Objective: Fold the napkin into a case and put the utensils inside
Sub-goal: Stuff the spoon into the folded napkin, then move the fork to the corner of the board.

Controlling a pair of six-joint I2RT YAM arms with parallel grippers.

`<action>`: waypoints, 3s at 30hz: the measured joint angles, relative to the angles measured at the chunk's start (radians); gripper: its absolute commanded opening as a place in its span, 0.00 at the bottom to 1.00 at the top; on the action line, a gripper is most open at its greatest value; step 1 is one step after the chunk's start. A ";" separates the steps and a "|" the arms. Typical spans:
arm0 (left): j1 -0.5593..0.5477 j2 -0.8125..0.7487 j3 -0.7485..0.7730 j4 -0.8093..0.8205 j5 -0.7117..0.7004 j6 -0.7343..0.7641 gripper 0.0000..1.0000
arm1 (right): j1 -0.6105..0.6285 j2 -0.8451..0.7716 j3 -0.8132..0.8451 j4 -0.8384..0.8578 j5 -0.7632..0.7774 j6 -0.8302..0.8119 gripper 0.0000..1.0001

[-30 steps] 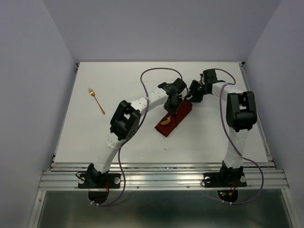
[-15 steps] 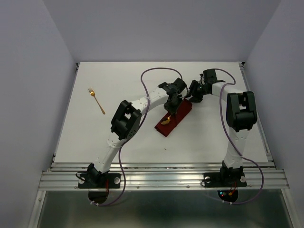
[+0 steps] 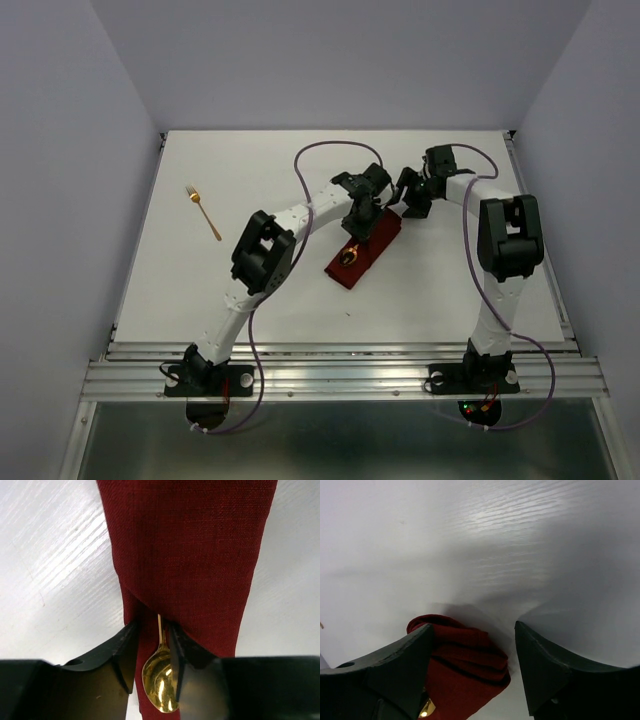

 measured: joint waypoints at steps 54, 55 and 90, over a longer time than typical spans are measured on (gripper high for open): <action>0.821 -0.212 -0.442 0.384 0.019 -0.277 0.69 | -0.093 -0.425 -0.351 -0.011 0.108 0.040 0.94; 0.811 -0.171 -0.372 0.375 0.029 -0.264 0.68 | -0.093 -0.425 -0.351 -0.011 0.108 0.040 0.94; 0.883 0.031 -0.076 0.396 -0.019 -0.154 0.61 | -0.028 -0.386 -0.361 -0.031 0.113 0.037 0.94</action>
